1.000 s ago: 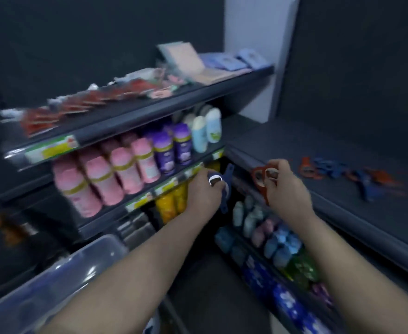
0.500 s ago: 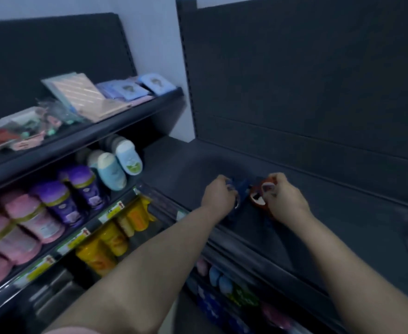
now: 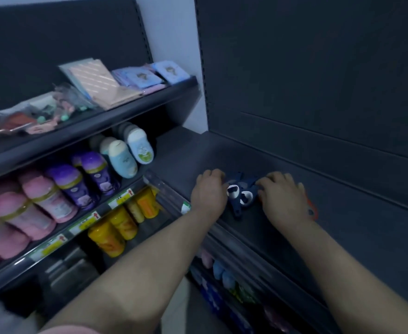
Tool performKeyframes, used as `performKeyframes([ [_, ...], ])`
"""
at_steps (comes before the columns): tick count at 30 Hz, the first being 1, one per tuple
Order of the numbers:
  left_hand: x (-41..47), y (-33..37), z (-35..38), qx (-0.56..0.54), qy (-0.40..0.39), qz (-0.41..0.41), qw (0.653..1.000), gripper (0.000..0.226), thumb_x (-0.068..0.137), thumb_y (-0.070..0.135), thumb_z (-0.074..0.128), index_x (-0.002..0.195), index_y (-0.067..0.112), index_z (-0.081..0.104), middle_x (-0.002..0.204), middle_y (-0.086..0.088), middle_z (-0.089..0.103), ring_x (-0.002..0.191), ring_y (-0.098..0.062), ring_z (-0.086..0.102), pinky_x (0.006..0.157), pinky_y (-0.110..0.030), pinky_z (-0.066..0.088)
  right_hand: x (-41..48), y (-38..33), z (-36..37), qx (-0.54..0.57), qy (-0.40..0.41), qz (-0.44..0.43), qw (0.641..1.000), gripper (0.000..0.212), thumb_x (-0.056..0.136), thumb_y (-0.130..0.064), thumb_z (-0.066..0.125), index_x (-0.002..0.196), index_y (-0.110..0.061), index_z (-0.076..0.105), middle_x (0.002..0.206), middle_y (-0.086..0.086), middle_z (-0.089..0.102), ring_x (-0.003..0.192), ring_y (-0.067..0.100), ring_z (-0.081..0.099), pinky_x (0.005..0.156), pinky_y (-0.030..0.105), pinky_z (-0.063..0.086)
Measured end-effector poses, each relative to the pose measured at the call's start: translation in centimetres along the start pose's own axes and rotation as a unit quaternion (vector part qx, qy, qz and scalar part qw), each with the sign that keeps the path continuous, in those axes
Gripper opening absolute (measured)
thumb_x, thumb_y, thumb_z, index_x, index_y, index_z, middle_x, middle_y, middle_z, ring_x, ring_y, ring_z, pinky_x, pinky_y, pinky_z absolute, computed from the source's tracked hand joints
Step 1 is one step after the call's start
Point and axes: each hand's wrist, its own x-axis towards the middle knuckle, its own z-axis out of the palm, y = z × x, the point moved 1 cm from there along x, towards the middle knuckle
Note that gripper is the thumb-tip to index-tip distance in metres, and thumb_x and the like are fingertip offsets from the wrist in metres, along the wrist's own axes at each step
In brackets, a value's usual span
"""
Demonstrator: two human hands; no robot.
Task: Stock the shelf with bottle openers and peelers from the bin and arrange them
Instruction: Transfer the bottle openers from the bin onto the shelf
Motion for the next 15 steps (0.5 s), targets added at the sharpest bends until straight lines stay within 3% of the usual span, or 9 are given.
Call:
performKeyframes([
  [4,-2.8,-4.2,-3.0,0.022,0.050,-0.025,0.998,0.025,0.095,0.024,0.052,0.119,0.016,0.057,0.118,-0.006,0.057,0.116,-0.026,0.044,0.092,-0.037,0.042,0.1,-5.3,0.7,0.016,0.014,-0.083,0.996,0.027,0.093,-0.021,0.053,0.119,-0.024,0.060,0.125,0.002,0.053,0.113,0.026,0.046,0.085,0.039,0.037],
  [7,-6.1,-8.6,-6.0,0.038,0.096,-0.056,0.993,0.017,0.091,0.021,0.054,0.107,0.016,0.059,0.108,-0.008,0.061,0.107,-0.028,0.049,0.090,-0.039,0.043,-0.6,-10.6,1.5,0.026,0.005,-0.154,0.988,0.026,0.095,-0.026,0.048,0.119,-0.026,0.060,0.124,0.001,0.055,0.113,0.025,0.046,0.085,0.037,0.036],
  [11,-11.9,-15.8,-10.3,0.064,0.116,-0.151,0.980,0.020,0.086,0.017,0.056,0.105,0.019,0.061,0.108,-0.005,0.065,0.107,-0.028,0.054,0.096,-0.036,0.040,-3.1,-19.0,2.4,0.052,-0.018,-0.247,0.967,0.026,0.097,-0.027,0.043,0.118,-0.028,0.058,0.118,-0.001,0.056,0.111,0.024,0.049,0.084,0.037,0.038],
  [15,-19.7,-23.1,-14.5,0.069,0.133,-0.269,0.951,0.021,0.086,0.016,0.051,0.102,0.022,0.063,0.109,-0.006,0.066,0.107,-0.029,0.056,0.088,-0.036,0.048,-7.4,-27.0,3.5,0.106,-0.064,-0.333,0.935,0.024,0.098,-0.029,0.042,0.117,-0.028,0.057,0.116,-0.003,0.057,0.112,0.023,0.051,0.081,0.037,0.041],
])
